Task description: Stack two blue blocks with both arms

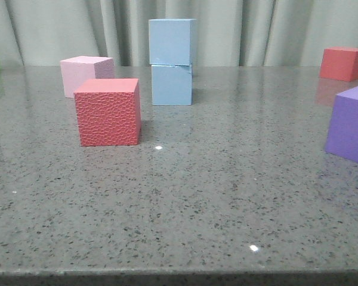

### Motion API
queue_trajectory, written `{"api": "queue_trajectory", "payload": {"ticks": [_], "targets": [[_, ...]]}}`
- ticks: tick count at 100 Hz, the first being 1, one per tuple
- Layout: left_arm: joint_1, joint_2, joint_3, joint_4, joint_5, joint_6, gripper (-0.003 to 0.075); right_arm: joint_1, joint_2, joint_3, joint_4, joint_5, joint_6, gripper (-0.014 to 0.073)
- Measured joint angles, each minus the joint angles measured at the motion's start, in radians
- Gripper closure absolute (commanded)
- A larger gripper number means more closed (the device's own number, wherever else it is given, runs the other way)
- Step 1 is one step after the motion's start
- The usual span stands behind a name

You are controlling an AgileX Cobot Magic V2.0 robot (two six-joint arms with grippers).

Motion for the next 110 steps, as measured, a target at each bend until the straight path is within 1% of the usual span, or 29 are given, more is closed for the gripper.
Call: {"api": "queue_trajectory", "payload": {"ticks": [9,21,35,47,56,68,84,110], "targets": [[0.000,0.000,0.000,0.000,0.000,0.001,0.0738,-0.003,0.000,0.009,-0.011,-0.015,0.000,0.0661],[0.000,0.000,0.000,0.000,0.000,0.001,0.0738,-0.040,0.000,0.041,-0.015,-0.067,-0.002,0.0661],[0.000,0.000,0.000,0.000,0.000,0.001,0.0739,-0.120,0.000,0.118,-0.019,-0.191,-0.033,0.0661],[0.000,0.000,0.000,0.000,0.000,0.001,0.0738,-0.213,0.000,0.193,-0.018,-0.301,-0.068,0.0661],[0.000,0.000,0.000,0.000,0.000,0.001,0.0738,-0.274,0.000,0.234,0.005,-0.357,-0.093,0.0661],[0.000,0.000,0.000,0.000,0.000,0.001,0.0738,-0.350,-0.014,0.271,0.046,-0.375,-0.151,0.0661],[0.000,0.000,0.000,0.000,0.000,0.001,0.0738,-0.407,-0.036,0.298,0.076,-0.381,-0.247,0.0661],[0.000,0.000,0.000,0.000,0.000,0.001,0.0738,-0.496,-0.095,0.376,0.123,-0.398,-0.271,0.0661]]}}
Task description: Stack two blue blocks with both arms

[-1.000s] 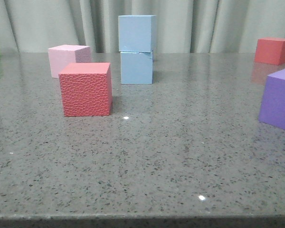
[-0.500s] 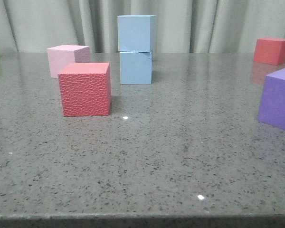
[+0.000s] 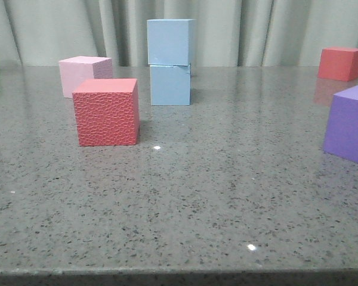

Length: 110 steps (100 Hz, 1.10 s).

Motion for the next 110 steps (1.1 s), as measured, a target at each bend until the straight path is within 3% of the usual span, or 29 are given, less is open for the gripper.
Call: {"api": "queue_trajectory", "payload": {"ticks": [110], "targets": [[0.000,0.000,0.000,0.000,0.000,0.000,0.0739,-0.028,-0.080,0.055,-0.002,0.025,0.050,0.0661]]}}
